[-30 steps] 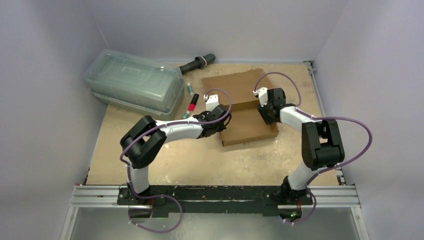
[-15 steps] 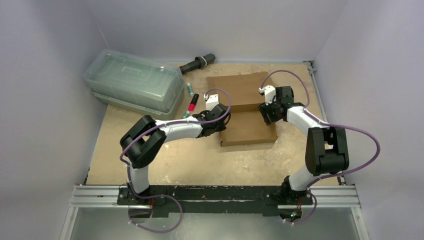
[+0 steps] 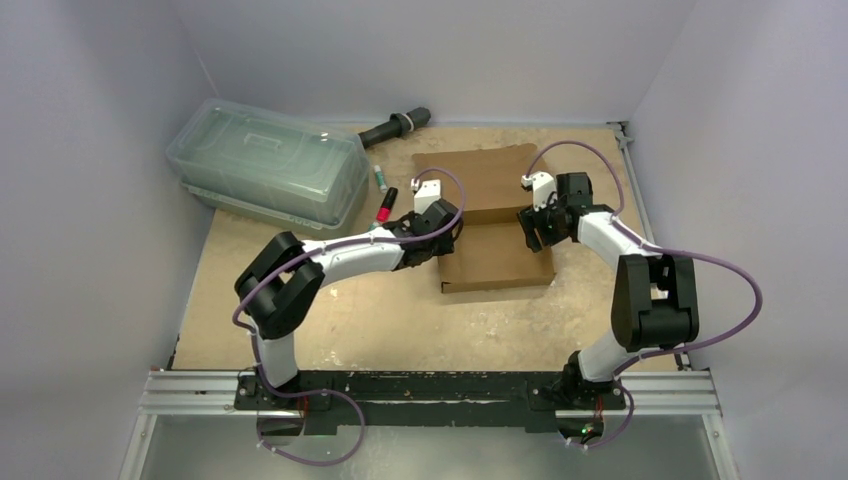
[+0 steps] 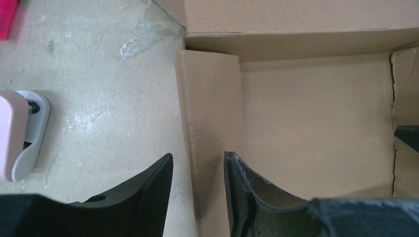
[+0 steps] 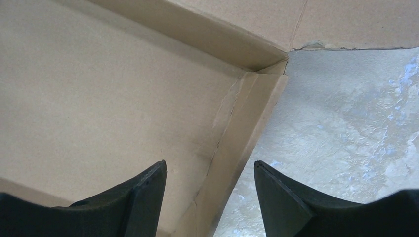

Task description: Fold the paper box

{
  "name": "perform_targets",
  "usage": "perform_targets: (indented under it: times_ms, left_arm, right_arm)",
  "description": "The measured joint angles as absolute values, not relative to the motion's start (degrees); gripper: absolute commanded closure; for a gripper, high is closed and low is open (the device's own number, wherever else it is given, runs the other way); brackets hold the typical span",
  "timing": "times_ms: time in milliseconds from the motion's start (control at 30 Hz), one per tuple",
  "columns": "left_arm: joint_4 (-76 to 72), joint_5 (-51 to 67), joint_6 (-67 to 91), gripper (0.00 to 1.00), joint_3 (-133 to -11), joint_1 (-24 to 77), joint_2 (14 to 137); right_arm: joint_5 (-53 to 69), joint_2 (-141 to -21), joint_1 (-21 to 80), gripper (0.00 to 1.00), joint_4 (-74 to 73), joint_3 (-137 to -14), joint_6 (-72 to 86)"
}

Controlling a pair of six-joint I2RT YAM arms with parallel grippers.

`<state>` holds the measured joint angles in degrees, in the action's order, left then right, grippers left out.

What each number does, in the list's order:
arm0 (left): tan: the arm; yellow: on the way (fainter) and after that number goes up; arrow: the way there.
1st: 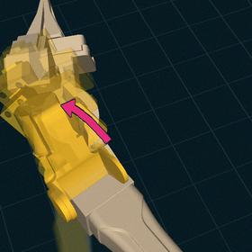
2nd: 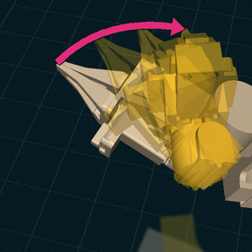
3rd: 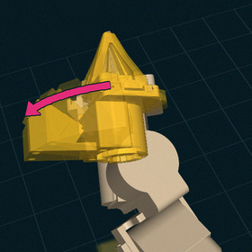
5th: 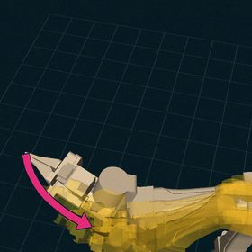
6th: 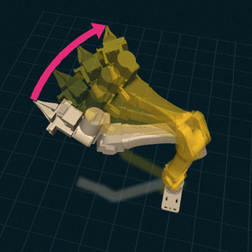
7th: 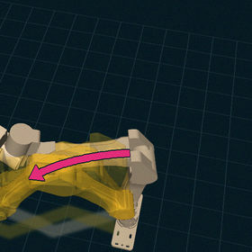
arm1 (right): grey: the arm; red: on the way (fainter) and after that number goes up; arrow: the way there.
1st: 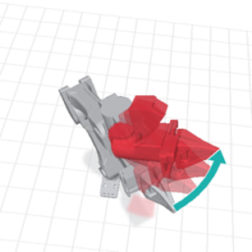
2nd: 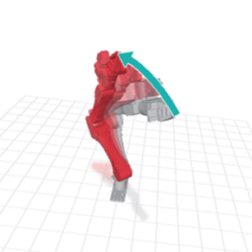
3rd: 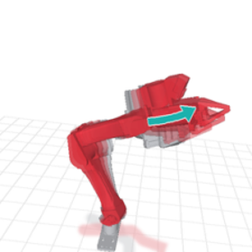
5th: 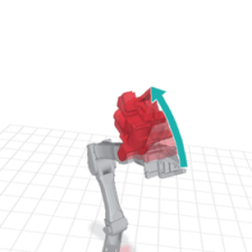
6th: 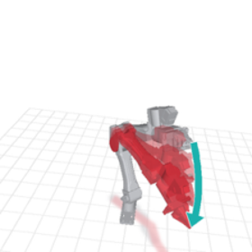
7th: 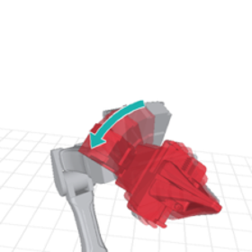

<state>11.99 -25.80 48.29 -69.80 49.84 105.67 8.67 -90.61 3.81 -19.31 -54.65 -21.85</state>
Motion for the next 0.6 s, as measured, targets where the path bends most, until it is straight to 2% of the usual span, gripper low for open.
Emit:
perform_targets:
  times_ms: [133, 333, 367, 400, 433, 467, 600]
  left_arm:
    - [14.4, -25.6, 46.8, 0.59, -72.5, 49.3, 106.3]
    - [15.1, -23.5, 45.8, 0.65, -74.0, 47.9, 109.9]
    - [15.3, -23.0, 45.7, 0.68, -74.1, 47.7, 110.6]
    - [15.5, -22.6, 45.6, 0.78, -74.1, 47.5, 111.3]
    - [15.6, -22.2, 45.4, 0.97, -74.1, 47.4, 112.0]
    - [15.6, -21.7, 45.3, 1.0, -74.1, 47.3, 112.6]
    - [17.0, -21.8, 44.4, 1.0, -76.0, 47.2, 114.5]
  right_arm:
    - [8.8, -90.6, 3.8, 0.31, -19.4, -54.7, -21.9]
    - [8.8, -90.6, 3.8, 0.31, -19.6, -54.7, -21.9]
    - [8.9, -90.6, 3.8, 0.31, -19.7, -54.7, -21.9]
    - [9.0, -90.6, 3.8, 0.31, -19.8, -54.7, -21.9]
    - [9.1, -90.6, 3.8, 0.31, -19.8, -54.7, -21.9]
    - [9.1, -90.6, 3.8, 0.31, -19.8, -54.7, -21.9]
    - [9.2, -90.6, 3.8, 0.31, -19.9, -54.7, -22.0]
